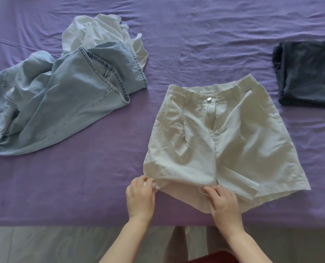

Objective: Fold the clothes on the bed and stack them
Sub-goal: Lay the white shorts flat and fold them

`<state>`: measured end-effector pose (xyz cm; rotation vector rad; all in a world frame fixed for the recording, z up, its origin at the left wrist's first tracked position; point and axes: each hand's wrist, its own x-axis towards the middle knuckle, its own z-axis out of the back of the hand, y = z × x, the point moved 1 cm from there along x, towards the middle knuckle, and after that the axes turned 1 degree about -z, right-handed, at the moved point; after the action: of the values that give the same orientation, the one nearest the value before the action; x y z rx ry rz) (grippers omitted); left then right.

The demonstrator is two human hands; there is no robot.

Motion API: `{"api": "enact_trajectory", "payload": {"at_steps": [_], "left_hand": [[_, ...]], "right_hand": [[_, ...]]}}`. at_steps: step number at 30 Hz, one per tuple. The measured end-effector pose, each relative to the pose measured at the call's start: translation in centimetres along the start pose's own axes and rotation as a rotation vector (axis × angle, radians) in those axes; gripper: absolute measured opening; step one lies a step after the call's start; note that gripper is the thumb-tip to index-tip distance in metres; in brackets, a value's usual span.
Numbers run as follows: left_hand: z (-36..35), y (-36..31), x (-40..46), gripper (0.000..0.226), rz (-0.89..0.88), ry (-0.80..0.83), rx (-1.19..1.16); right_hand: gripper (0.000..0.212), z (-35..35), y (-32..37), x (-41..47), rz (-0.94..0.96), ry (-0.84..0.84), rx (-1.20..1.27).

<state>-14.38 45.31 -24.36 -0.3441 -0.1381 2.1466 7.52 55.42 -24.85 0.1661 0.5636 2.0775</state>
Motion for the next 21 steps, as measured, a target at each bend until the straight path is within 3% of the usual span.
{"api": "enact_trajectory", "payload": {"at_steps": [2,5,10,15,17,21], "left_hand": [[-0.1,-0.8,1.0,0.035,-0.117,0.031,0.021],[-0.6,-2.1,1.8,0.037,-0.205,0.1,0.053],[-0.3,-2.2,1.5,0.043,-0.113,0.148,-0.021],[1.1,1.1,-0.5,0.014,0.038,0.17,-0.095],[1.8,2.3,-0.9,0.009,0.064,0.152,-0.082],[1.7,3.2,-1.5,0.018,-0.077,0.01,-0.099]], "right_hand": [[0.017,-0.3,0.8,0.5,0.022,-0.047,-0.048],[0.029,-0.9,1.5,0.9,0.017,-0.072,-0.129],[0.034,-1.1,1.9,0.8,0.028,-0.027,-0.208],[0.01,-0.5,1.3,-0.3,0.078,-0.012,-0.127],[0.017,-0.8,1.8,-1.0,0.121,-0.005,-0.092],[0.045,-2.1,3.3,-1.5,0.105,0.046,-0.077]]}}
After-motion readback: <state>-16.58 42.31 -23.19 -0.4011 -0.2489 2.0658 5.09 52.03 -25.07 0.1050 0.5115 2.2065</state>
